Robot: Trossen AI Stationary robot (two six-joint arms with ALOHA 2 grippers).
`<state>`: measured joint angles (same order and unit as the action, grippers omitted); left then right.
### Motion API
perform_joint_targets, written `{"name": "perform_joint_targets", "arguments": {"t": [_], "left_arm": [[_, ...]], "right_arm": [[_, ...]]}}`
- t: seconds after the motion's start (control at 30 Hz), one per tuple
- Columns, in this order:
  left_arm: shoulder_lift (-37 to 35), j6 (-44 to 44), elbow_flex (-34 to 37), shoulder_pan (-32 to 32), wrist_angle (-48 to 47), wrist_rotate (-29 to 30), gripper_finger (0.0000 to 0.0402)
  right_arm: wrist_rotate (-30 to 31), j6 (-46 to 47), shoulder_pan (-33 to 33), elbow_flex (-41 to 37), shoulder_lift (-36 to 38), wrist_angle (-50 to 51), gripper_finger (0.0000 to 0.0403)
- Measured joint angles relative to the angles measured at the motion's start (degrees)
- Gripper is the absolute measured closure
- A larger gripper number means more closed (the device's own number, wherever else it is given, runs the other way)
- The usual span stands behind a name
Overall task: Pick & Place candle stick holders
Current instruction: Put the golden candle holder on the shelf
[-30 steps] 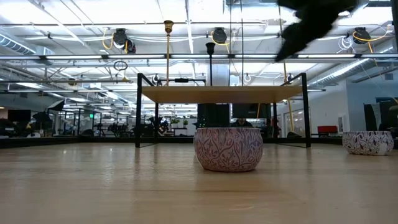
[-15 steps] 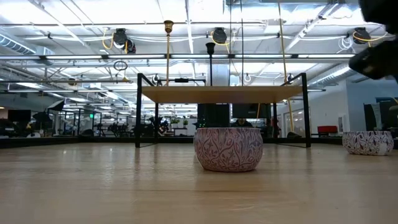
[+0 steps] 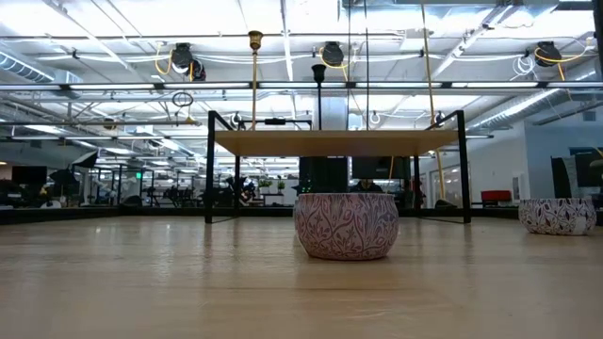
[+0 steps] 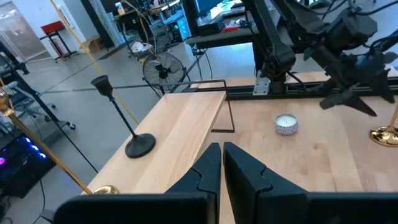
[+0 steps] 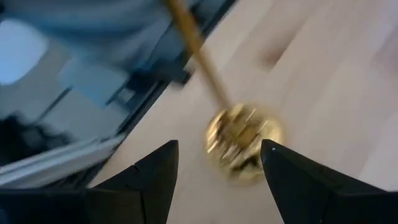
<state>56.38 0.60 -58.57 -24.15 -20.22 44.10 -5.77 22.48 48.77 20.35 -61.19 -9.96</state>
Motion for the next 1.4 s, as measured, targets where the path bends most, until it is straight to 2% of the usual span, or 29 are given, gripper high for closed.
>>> {"name": "perform_joint_targets", "arguments": {"t": [0.07,0.2,0.47,0.7,0.83,0.9,0.97,1.1,1.23,1.33,1.4], "left_arm": [[0.0,0.0,0.0,0.3,0.6,0.0,0.0376],[0.0,0.0,0.0,1.1,0.9,0.0,0.0376],[0.0,1.7,0.0,2.1,0.8,0.0,0.0376],[0.0,2.4,0.0,2.1,0.8,0.0,0.0376],[0.0,2.6,0.0,2.1,0.8,0.0,0.0376],[0.0,2.6,0.0,2.1,0.8,0.0,0.0376],[0.0,2.5,0.0,2.1,0.8,0.0,0.0376],[0.0,1.4,0.0,2.1,0.8,0.0,0.0376],[0.0,1.2,0.0,2.1,0.9,0.0,0.0376],[0.0,1.2,0.0,2.1,0.9,0.0,0.0376],[0.0,0.9,0.0,2.1,0.9,0.0,0.0376]], "right_arm": [[4.8,-3.0,0.6,-2.0,0.0,-6.7,0.0179],[8.9,-8.9,2.4,-5.1,-0.5,-17.4,0.0184],[10.2,-16.0,5.1,-5.8,-5.8,-26.5,0.0236],[12.0,-23.2,4.7,-5.8,-8.8,-37.9,0.0311],[11.9,-26.2,4.5,-5.8,-9.0,-41.3,0.0378],[12.3,-29.2,4.5,-5.8,-9.0,-42.5,0.0391],[15.3,-31.3,4.6,-5.8,-9.0,-45.0,0.0387],[25.6,-34.7,3.0,-5.8,-7.9,-52.6,0.0390],[31.2,-40.3,0.3,-5.8,-6.8,-59.5,0.0393],[36.7,-46.2,-2.5,-4.9,-6.7,-67.8,0.0391],[42.4,-50.9,-4.7,-3.3,-6.7,-71.8,0.0393]]}}
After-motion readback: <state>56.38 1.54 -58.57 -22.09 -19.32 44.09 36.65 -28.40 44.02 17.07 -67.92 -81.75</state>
